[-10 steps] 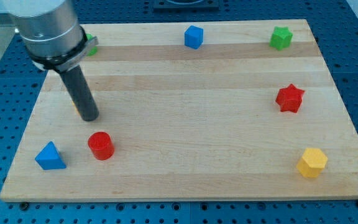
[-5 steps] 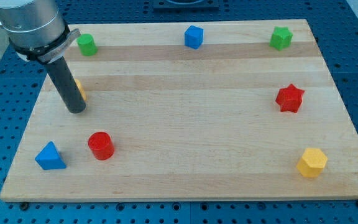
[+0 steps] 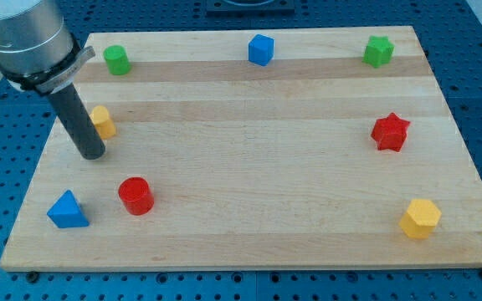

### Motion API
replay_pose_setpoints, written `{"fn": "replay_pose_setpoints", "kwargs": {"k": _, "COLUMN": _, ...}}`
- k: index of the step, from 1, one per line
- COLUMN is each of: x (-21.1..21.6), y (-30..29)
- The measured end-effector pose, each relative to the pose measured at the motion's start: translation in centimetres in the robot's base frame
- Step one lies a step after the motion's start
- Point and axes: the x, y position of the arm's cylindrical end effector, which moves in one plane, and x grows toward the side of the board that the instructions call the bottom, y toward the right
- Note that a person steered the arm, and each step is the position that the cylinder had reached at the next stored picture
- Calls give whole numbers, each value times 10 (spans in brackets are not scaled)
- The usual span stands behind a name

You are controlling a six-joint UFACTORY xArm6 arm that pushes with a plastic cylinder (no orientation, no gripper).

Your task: Push the yellow heart to the center left

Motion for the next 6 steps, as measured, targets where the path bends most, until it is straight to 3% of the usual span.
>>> {"fn": "replay_pose_setpoints", "kwargs": {"k": 2, "x": -12, "y": 0}}
{"fn": "replay_pose_setpoints", "kwargs": {"k": 4, "x": 57, "y": 2}}
{"fn": "replay_pose_setpoints", "kwargs": {"k": 6, "x": 64, "y": 35}}
